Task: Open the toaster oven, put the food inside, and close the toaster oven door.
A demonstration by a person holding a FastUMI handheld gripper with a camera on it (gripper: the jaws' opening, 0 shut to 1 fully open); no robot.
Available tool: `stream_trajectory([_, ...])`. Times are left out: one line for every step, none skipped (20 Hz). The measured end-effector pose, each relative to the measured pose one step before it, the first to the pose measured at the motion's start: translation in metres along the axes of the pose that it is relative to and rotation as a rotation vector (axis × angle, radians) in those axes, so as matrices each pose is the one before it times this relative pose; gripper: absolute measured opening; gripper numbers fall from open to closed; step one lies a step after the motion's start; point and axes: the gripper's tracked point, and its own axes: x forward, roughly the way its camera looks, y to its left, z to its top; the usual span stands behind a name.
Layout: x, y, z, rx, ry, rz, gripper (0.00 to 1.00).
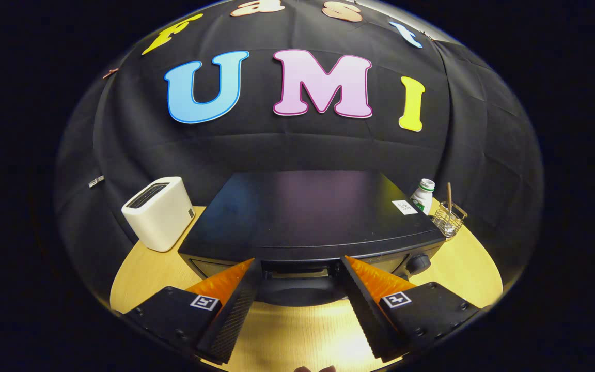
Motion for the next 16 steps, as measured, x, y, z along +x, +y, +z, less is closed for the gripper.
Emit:
stream_trajectory([-0.00362, 0.00015, -0.00157, -0.00406, -0.00346, -0.00087, 0.98])
stream_trajectory([-0.00377, -0.00043, -0.00324, 0.00227, -0.00055, -0.00132, 0.98])
stream_trajectory([-0.00608, -0.00109, -0.00399, 0.00453, -0.00262, -0.00035, 0.98])
stream_trajectory([-0.00596, 0.00035, -0.00518, 0.00314, -0.00246, 0.00035, 0.98])
stream_trajectory([-0.00554, 0.00006, -0.00571, 0.00029, -0.00354, 0.00109, 0.98])
stream_trajectory([-0.00515, -0.00055, -0.00949, 0.00119, 0.00563, 0.00105, 0.98])
stream_trajectory([-0.00484, -0.00048, -0.00942, 0.00075, 0.00939, 0.0014, 0.98])
stream_trajectory([-0.00501, -0.00049, -0.01023, 0.00273, 0.01323, 0.00163, 0.98])
stream_trajectory([-0.00524, -0.00023, -0.00775, 0.00214, 0.00461, 0.00371, 0.99])
stream_trajectory([-0.00399, 0.00033, -0.00756, -0.00085, 0.00436, 0.0012, 0.99])
stream_trajectory([-0.00297, -0.00013, -0.00856, -0.00305, 0.01393, 0.00162, 0.98])
stream_trajectory([-0.00242, -0.00042, -0.00795, -0.00114, 0.00999, 0.0004, 0.98])
stream_trajectory([-0.00237, -0.00092, -0.00819, -0.00098, 0.01549, -0.0017, 0.98])
stream_trajectory([-0.0021, -0.001, -0.00871, 0.00262, 0.0178, -0.00117, 0.98])
stream_trajectory([-0.00089, -0.00055, -0.00872, 0.0015, 0.01925, -0.00136, 0.99])
stream_trajectory([-0.00065, -0.001, -0.0077, -0.00209, 0.01528, 0.00144, 0.99])
